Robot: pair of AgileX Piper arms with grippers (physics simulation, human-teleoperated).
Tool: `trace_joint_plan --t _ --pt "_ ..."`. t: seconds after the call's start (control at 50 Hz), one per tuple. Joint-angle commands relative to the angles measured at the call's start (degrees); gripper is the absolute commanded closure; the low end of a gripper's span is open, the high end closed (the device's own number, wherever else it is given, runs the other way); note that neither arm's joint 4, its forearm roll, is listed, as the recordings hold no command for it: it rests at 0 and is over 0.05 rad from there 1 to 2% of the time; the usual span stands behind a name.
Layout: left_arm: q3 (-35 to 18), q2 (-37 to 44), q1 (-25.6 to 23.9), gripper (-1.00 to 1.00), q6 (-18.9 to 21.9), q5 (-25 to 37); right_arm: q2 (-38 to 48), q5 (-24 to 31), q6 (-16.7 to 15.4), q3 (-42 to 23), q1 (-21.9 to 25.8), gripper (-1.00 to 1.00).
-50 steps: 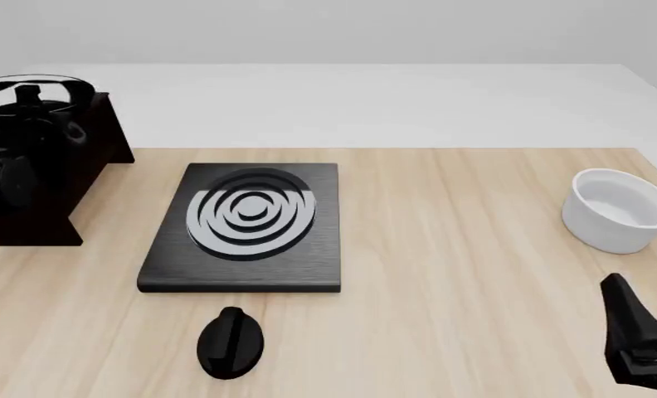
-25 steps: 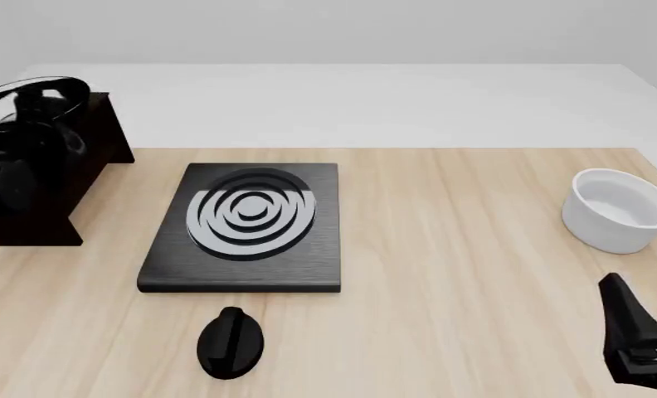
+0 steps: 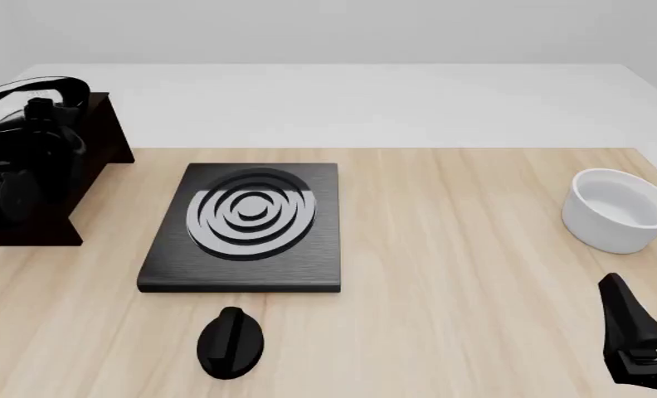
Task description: Put the frying pan on top of the cabinet.
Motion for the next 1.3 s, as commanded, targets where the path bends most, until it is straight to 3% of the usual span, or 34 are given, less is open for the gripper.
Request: trace_joint_plan --t 0.02,0.42,0.84,1.14,1.3 --pt "3.7 -3.3 -0.9 -1.0 1.0 -0.4 -0.3 0.2 0.0 0.0 0.1 -1.0" --pt "11.3 -13.5 -2.0 -1.0 2.9 0.6 -2.0 1.8 -0.4 0.0 0.4 -1.0" --pt "16.7 -26.7 1.7 -1.0 4.7 5.5 -2.2 1.9 -0.9 0.0 0.6 -1.0" --pt "22.1 -37.8 4.1 -1.0 6.9 12.5 -2.2 1.5 -0.8 0.0 0.5 -1.0" --pt "25.7 -48.5 5.4 -1.0 8.5 19.0 -3.0 2.0 -0.4 0.0 0.3 -1.0"
